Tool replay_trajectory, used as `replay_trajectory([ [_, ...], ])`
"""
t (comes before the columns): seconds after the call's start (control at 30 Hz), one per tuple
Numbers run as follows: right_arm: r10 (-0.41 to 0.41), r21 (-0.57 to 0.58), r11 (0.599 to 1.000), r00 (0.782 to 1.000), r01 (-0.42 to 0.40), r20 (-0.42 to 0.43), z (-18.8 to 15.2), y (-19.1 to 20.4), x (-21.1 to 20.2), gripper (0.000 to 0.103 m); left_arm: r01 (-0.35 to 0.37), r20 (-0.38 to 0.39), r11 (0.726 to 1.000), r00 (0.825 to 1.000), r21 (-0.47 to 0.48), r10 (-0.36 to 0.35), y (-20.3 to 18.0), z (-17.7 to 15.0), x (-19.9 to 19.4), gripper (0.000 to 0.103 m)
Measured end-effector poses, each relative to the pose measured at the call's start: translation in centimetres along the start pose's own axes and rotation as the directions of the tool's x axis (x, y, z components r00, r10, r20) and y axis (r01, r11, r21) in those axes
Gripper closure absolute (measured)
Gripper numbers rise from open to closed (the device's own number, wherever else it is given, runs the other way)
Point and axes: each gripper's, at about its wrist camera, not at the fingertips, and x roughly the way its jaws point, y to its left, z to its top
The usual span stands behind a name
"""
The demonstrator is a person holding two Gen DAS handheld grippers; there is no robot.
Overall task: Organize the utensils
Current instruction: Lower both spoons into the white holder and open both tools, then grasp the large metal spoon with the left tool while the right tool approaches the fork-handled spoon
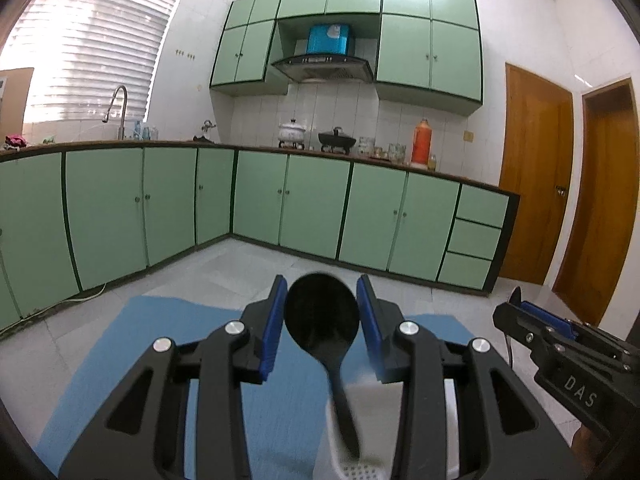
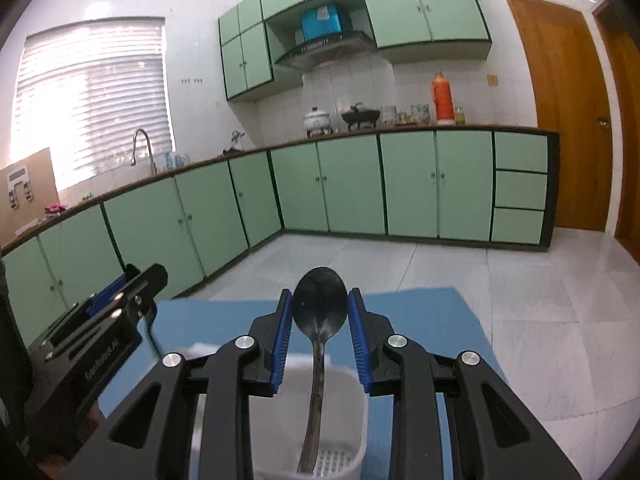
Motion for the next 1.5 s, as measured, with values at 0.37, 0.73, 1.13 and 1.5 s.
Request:
replay_trajectory([
  [0.37, -0.002, -0.017, 1.000, 0.999, 0.002, -0.050, -1.6, -0.2, -1.1, 0.067, -0.017, -0.041, 1.000, 0.999, -0.026, 0.016, 1.3, -0.8, -1.9, 0.042],
  [0.73, -0.044, 0.024, 0.999, 0.999, 0.044, -0.022, -2.8, -2.1, -5.3, 0.047, -0.052, -0.073, 0.998, 0.996, -0.019, 0.051, 2.4, -1.5, -6.5, 0.021],
  [1.13, -0.076, 0.020, 0.997, 0.993, 0.078, -0.094, -7.4, -3.7, -9.7, 0.043, -0.086, -0.269, 0.996, 0.959, 0.031, 0.091, 3.3, -6.8, -11.2, 0.014],
  [1.5, -0.086, -0.013, 0.996, 0.977, 0.085, -0.197, -12.1, -3.3, -11.6, 0.043, -0.105, -0.454, 0.992, 0.882, 0.066, 0.124, 3.2, -12.3, -12.7, 0.014],
])
